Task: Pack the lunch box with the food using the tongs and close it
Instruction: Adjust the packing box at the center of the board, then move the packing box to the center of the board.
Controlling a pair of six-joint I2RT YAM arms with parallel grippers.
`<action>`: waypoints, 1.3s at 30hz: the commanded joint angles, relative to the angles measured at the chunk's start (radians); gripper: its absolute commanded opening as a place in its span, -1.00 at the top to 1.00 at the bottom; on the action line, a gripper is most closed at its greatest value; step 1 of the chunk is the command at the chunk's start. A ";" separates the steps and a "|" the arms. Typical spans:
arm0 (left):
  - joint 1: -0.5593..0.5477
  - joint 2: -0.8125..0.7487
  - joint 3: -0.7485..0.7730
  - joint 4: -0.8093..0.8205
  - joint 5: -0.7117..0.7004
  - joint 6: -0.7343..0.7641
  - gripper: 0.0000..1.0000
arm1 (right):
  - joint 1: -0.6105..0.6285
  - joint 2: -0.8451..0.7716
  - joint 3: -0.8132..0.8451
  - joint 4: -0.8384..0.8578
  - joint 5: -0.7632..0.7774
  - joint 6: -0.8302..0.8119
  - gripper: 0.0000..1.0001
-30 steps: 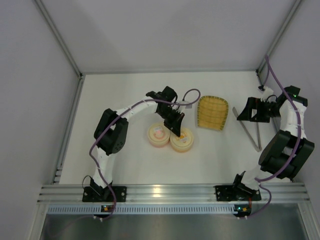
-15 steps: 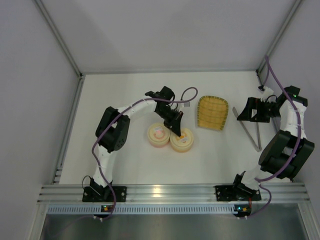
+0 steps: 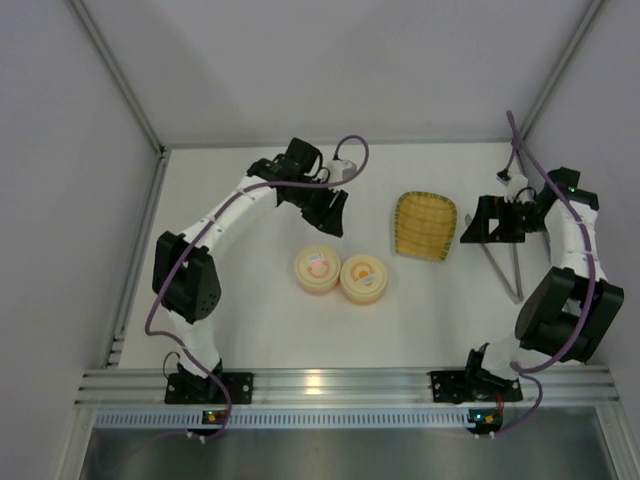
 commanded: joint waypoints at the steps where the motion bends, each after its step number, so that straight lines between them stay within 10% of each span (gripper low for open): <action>1: 0.088 -0.072 -0.025 -0.066 -0.054 0.034 -0.03 | 0.074 -0.083 -0.042 0.021 0.010 0.020 -0.99; 5: 0.149 -0.157 -0.148 -0.059 -0.065 0.058 -0.96 | 0.215 -0.146 -0.105 0.094 0.076 0.056 -0.99; 15: 0.156 -0.252 -0.321 -0.007 -0.313 0.121 -0.96 | 0.356 -0.144 -0.137 0.145 0.140 0.125 -0.99; 39: 0.284 -0.257 -0.354 0.012 -0.019 0.028 -0.96 | 0.671 -0.100 -0.197 0.312 0.218 0.137 -0.99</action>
